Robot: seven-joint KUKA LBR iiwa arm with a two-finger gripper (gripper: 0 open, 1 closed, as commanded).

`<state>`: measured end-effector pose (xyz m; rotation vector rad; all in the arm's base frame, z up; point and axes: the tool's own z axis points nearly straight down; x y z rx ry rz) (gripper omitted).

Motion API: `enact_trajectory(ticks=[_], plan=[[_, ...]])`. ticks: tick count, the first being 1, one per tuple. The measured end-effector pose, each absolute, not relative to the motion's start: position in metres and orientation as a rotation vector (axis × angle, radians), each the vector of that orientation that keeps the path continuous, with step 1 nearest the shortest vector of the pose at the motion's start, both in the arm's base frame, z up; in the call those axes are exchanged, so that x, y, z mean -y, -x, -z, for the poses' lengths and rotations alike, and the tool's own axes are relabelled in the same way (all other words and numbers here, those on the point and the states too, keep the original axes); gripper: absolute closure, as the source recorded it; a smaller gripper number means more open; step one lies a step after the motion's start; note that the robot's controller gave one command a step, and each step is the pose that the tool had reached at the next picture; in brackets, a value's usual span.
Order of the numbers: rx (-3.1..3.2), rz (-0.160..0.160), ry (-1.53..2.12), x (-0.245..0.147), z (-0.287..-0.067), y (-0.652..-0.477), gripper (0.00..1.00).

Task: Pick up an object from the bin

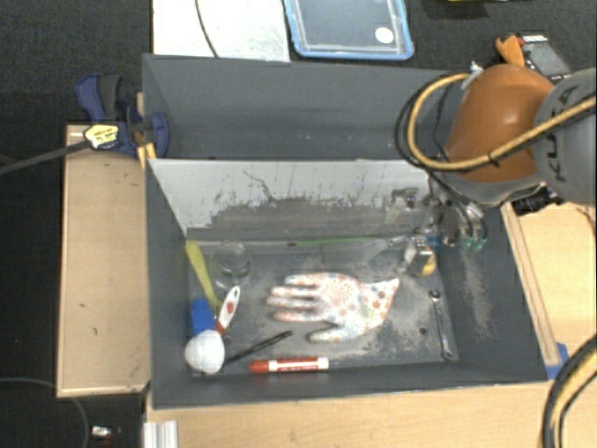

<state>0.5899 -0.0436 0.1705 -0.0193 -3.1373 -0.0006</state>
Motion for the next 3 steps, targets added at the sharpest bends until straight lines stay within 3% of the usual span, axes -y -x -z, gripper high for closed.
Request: enact_trajectory(ticks=[1,2,3], plan=[[3.145,0.0,0.017,0.044,-0.175,-0.591,0.0],[3.144,0.0,-0.148,-0.003,-0.099,-0.544,0.0],[3.141,-0.004,-0.239,-0.017,-0.109,-0.523,0.0]])
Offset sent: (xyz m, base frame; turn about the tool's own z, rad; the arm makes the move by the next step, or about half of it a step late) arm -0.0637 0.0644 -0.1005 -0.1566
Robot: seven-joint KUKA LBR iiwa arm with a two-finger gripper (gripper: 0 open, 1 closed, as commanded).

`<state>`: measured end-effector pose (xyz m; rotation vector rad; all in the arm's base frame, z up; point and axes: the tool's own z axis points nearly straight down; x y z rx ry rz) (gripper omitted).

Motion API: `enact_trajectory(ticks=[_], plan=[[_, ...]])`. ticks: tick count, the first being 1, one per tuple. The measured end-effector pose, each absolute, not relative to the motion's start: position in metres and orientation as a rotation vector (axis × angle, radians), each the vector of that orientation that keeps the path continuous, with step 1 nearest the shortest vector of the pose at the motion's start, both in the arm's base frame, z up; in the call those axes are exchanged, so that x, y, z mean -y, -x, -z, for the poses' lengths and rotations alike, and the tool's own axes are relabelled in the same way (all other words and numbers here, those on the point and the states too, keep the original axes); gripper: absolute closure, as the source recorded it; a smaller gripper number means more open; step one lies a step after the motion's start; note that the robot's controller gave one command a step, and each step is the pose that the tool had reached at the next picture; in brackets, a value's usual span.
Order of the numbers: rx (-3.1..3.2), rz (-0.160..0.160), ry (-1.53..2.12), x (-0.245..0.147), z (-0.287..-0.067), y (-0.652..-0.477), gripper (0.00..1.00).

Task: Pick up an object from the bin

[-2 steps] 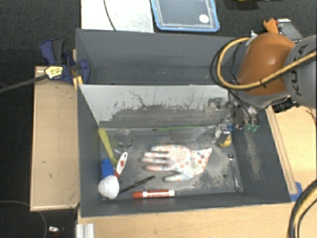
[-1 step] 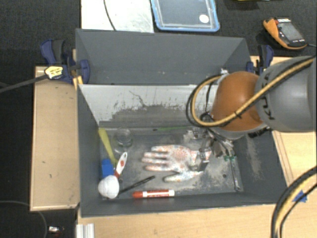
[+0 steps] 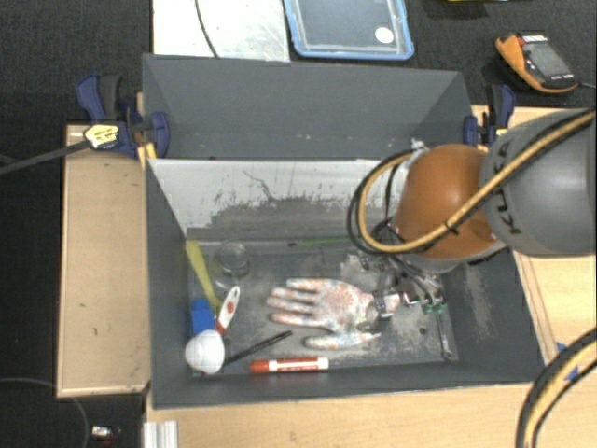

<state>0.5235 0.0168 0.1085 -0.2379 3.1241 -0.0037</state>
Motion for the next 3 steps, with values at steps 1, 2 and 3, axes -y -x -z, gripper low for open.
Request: enact_trajectory(ticks=[1,2,3], plan=[[-3.133,-0.004,0.204,-0.055,-0.1,-0.504,0.0],[-3.116,0.007,0.255,-0.013,-0.069,-0.53,0.0],[-3.13,-0.008,0.157,-0.023,-0.072,-0.518,1.0]])
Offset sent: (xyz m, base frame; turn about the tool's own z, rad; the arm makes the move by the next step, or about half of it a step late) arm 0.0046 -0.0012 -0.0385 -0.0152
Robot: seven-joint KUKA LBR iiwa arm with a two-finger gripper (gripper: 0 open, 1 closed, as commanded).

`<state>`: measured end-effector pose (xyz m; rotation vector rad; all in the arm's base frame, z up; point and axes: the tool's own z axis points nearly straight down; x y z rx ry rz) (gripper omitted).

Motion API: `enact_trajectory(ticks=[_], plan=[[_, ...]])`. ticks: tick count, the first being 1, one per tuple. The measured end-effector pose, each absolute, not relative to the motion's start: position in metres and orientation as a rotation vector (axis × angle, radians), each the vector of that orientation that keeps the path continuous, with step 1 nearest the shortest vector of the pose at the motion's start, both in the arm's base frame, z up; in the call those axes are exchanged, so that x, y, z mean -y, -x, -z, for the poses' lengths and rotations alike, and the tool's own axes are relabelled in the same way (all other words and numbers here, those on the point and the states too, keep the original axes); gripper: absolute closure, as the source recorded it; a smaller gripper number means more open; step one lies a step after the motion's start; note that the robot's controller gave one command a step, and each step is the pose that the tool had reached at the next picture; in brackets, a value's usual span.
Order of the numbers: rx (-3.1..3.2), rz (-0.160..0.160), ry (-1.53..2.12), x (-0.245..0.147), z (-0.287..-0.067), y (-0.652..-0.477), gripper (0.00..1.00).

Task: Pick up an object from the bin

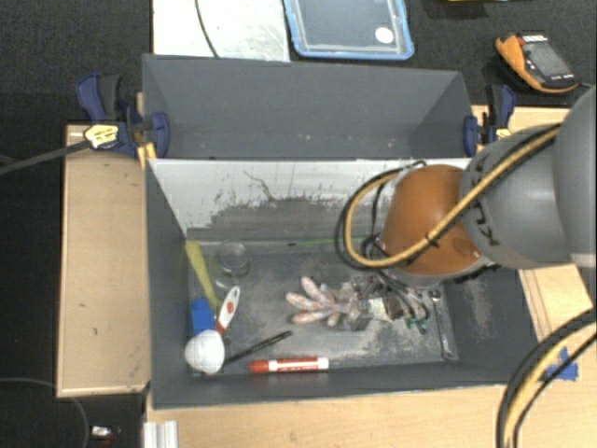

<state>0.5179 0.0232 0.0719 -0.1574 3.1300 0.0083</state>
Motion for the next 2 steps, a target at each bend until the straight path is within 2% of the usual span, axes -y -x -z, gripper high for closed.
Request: enact_trajectory(ticks=[1,2], plan=[[-3.13,-0.008,0.159,-0.023,-0.072,-0.518,1.0],[-3.133,-0.008,0.16,-0.023,-0.122,-0.516,1.0]])
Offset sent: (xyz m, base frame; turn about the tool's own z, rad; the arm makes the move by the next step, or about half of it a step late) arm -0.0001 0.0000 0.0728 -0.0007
